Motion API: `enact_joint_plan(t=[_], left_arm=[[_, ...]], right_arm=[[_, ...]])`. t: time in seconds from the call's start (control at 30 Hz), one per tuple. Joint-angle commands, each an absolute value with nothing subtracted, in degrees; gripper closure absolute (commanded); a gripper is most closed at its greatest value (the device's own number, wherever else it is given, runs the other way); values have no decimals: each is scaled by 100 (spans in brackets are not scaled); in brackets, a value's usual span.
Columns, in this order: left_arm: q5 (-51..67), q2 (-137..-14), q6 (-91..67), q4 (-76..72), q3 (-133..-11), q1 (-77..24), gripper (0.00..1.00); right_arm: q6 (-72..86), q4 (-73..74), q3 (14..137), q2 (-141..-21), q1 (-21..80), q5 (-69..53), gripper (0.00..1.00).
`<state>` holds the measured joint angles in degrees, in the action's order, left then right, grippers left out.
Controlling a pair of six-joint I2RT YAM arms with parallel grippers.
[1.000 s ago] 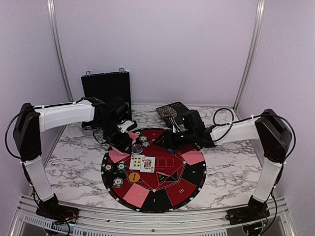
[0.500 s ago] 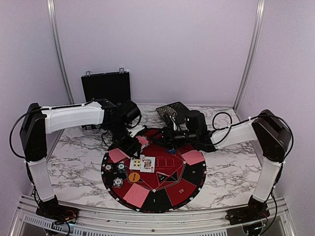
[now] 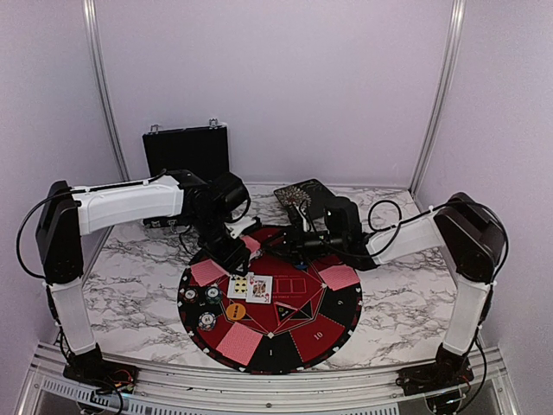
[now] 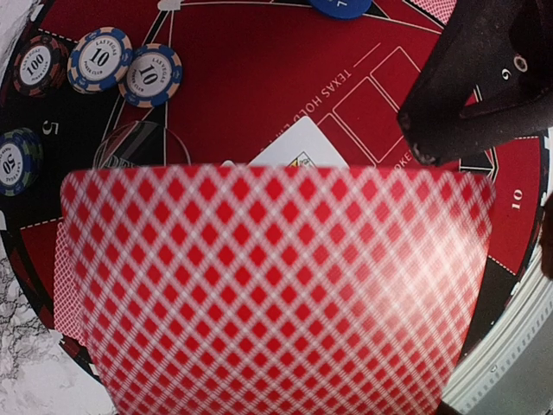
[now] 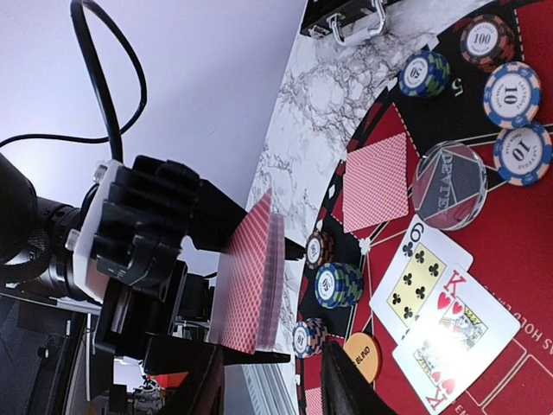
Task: Distribute texas hold em gaming equipment
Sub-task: Pick up the poker card from the face-down deck piles.
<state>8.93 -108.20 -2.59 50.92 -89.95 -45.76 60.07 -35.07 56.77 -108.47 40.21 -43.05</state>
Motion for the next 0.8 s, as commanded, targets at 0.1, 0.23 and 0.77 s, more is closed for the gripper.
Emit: enact_joint_plan(t=[0.1,0.23,0.77], left_arm=[[857,-10916,-289,5229,-9148,-4592,66],[854,-10916,-290,5229,-9149,-4596,66],[850,-10959,-264,5228,-9149,-4601,66]], right_arm=[[6176,-3832,5687,-10944,4006,-4351,66],[6234,-3901,5687,-10968,4012,-4334,69],[6411,-4031,5845,-11149,4060,-4358,79]])
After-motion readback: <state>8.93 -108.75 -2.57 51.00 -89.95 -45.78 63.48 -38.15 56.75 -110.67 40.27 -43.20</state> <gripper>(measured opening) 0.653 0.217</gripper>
